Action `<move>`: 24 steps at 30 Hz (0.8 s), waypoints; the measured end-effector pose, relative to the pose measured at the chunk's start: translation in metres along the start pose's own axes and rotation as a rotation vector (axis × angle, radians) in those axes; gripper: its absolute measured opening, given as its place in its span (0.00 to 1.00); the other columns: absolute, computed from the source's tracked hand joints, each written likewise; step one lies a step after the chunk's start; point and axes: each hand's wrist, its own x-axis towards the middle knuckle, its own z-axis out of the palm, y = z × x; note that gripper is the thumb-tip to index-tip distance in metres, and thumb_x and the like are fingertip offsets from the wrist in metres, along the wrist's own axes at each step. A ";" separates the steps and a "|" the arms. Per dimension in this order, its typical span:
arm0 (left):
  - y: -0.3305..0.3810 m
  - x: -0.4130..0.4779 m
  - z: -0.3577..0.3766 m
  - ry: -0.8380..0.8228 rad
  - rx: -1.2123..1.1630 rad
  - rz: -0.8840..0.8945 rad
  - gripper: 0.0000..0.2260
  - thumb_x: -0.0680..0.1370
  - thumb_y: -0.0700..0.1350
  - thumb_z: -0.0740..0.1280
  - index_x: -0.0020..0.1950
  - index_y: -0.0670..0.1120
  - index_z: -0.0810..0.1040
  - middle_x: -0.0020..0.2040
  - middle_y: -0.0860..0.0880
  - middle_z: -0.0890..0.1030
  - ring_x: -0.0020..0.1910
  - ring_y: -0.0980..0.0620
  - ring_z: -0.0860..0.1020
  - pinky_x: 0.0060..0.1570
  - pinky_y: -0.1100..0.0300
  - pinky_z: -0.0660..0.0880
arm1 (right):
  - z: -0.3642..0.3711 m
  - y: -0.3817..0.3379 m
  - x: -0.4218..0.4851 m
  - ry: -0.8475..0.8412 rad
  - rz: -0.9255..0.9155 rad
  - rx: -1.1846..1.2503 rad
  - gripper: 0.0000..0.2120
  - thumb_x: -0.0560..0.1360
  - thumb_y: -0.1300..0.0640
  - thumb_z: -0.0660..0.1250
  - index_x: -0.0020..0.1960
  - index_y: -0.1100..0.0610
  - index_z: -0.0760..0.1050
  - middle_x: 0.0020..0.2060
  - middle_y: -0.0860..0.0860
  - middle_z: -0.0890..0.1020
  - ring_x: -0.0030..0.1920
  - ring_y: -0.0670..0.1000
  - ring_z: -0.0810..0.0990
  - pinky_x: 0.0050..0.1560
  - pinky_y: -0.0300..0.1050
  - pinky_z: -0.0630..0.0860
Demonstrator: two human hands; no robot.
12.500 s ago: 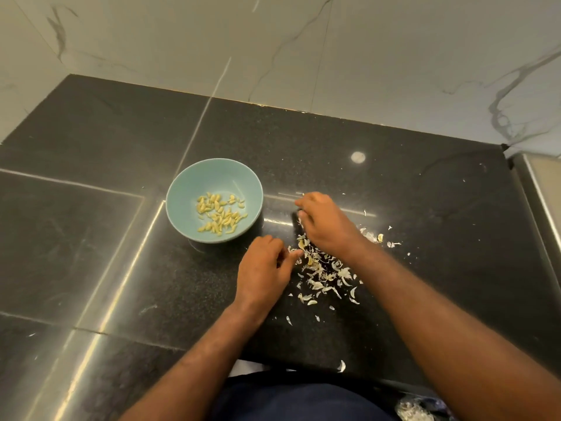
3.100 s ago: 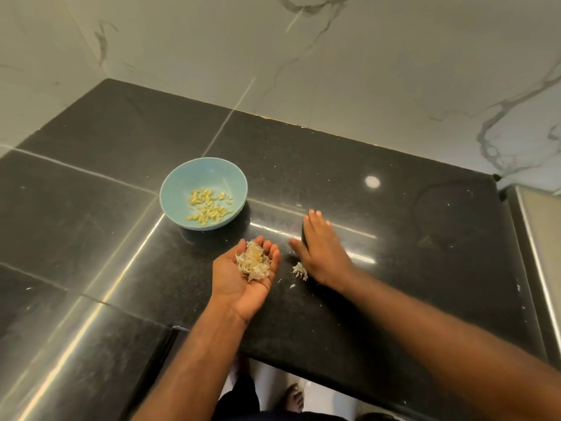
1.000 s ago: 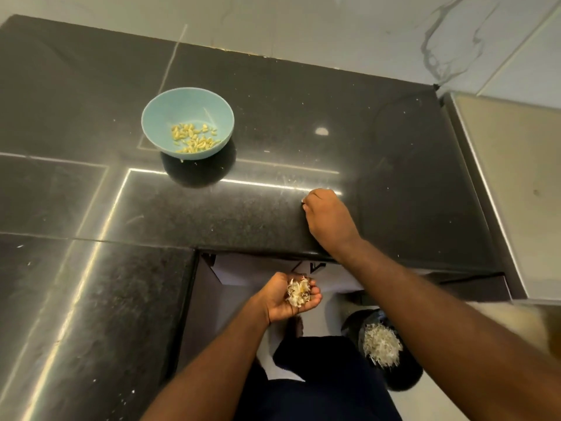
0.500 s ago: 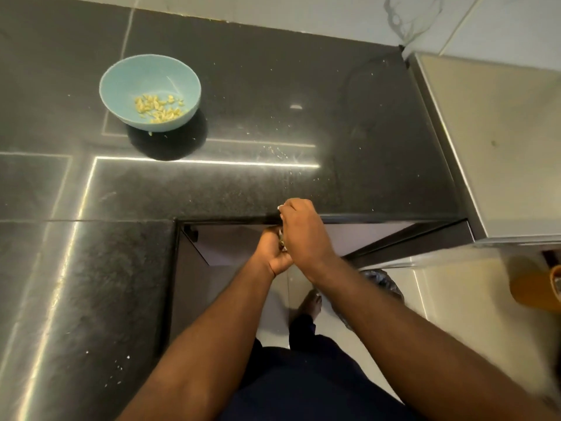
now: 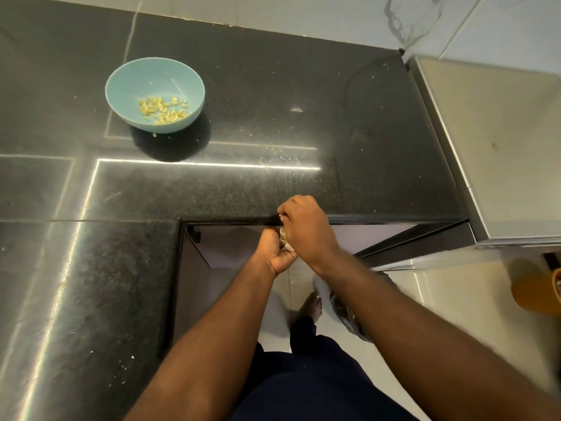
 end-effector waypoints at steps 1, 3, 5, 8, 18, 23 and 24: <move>0.000 0.004 -0.004 -0.023 -0.034 -0.001 0.14 0.82 0.45 0.57 0.47 0.42 0.80 0.41 0.44 0.85 0.39 0.47 0.85 0.38 0.56 0.83 | -0.001 -0.006 0.001 -0.019 -0.012 0.016 0.06 0.75 0.67 0.66 0.47 0.62 0.82 0.43 0.56 0.82 0.47 0.56 0.77 0.48 0.53 0.77; 0.002 0.010 -0.003 -0.034 -0.017 0.018 0.16 0.83 0.46 0.55 0.48 0.42 0.80 0.42 0.43 0.85 0.40 0.47 0.85 0.39 0.55 0.83 | -0.004 -0.008 0.004 0.035 0.016 0.082 0.05 0.74 0.68 0.67 0.44 0.61 0.80 0.41 0.55 0.81 0.44 0.54 0.77 0.44 0.51 0.76; 0.003 0.016 -0.006 -0.046 -0.024 0.055 0.17 0.84 0.47 0.55 0.50 0.41 0.81 0.44 0.42 0.86 0.42 0.46 0.85 0.42 0.52 0.83 | -0.013 -0.005 0.017 0.071 0.055 0.142 0.06 0.73 0.68 0.67 0.45 0.60 0.81 0.41 0.54 0.82 0.44 0.54 0.79 0.46 0.50 0.77; 0.007 0.019 -0.008 -0.035 -0.047 0.092 0.16 0.83 0.50 0.58 0.53 0.41 0.81 0.48 0.42 0.86 0.45 0.44 0.85 0.46 0.49 0.83 | -0.017 -0.007 0.041 -0.010 0.056 0.075 0.14 0.76 0.70 0.63 0.56 0.62 0.83 0.51 0.57 0.85 0.52 0.58 0.83 0.56 0.52 0.78; 0.008 0.027 -0.014 -0.020 -0.055 0.041 0.19 0.82 0.53 0.61 0.62 0.39 0.78 0.59 0.37 0.82 0.62 0.38 0.78 0.57 0.43 0.78 | -0.012 0.014 0.124 -0.251 -0.052 -0.132 0.14 0.80 0.66 0.56 0.63 0.62 0.74 0.60 0.57 0.75 0.62 0.56 0.72 0.59 0.47 0.71; 0.005 0.026 -0.016 -0.059 -0.046 -0.012 0.18 0.83 0.50 0.57 0.57 0.38 0.80 0.51 0.38 0.85 0.48 0.41 0.85 0.49 0.46 0.82 | 0.004 0.015 0.065 -0.183 -0.087 -0.097 0.10 0.81 0.65 0.58 0.56 0.66 0.76 0.55 0.59 0.75 0.57 0.57 0.71 0.59 0.53 0.73; 0.006 0.024 -0.015 -0.069 -0.052 -0.015 0.18 0.83 0.50 0.57 0.56 0.39 0.81 0.51 0.40 0.85 0.48 0.43 0.85 0.47 0.48 0.83 | 0.004 0.013 0.046 -0.159 -0.117 -0.088 0.10 0.80 0.65 0.59 0.57 0.67 0.76 0.54 0.60 0.76 0.56 0.58 0.73 0.58 0.52 0.74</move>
